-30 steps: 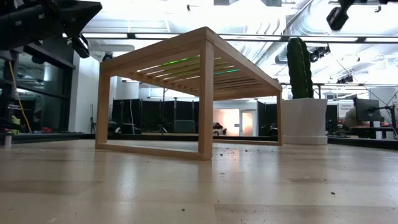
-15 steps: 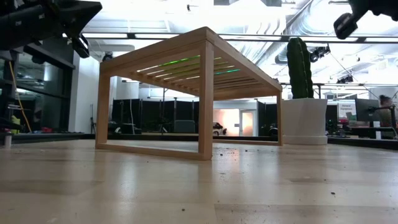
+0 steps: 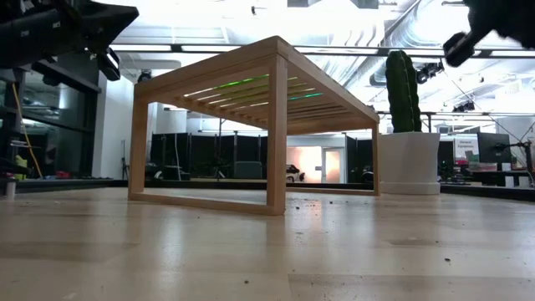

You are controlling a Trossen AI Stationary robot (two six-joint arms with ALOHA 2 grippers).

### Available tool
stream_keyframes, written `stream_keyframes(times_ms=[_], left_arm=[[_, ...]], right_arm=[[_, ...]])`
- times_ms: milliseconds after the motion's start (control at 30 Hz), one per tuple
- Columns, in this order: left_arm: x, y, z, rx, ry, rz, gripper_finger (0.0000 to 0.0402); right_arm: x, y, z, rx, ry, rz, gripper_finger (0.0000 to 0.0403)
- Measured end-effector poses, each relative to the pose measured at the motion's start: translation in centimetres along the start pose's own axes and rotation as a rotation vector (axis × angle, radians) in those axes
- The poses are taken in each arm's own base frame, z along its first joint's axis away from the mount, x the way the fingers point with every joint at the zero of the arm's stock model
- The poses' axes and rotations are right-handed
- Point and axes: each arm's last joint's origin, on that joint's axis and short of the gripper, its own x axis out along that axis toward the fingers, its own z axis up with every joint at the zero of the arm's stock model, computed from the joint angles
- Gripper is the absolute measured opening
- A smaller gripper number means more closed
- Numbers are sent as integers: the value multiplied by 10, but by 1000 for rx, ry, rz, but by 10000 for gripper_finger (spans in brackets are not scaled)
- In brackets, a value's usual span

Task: Place and stack plates onto a shelf
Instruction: Return to Home Position

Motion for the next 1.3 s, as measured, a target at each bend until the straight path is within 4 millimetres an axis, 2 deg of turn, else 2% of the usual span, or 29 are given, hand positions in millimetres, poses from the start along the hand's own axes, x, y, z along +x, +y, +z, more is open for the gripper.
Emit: stream_keyframes(times_ms=[200, 433, 533, 933, 1300], left_arm=[[0, 1, -1, 0, 14, 7, 0], [0, 1, -2, 0, 18, 10, 0], [0, 1, -2, 0, 18, 9, 0], [0, 1, -2, 0, 18, 9, 0], [-7, 3, -8, -1, 97, 42, 0]], right_arm=[[-1, -19, -35, 40, 49, -26, 0], [-3, -26, -47, -79, 170, -98, 0], [-5, -30, -54, -59, 231, -139, 0], [-4, -30, -55, 152, 229, -174, 0], [-5, -29, -54, 177, 219, -162, 0]])
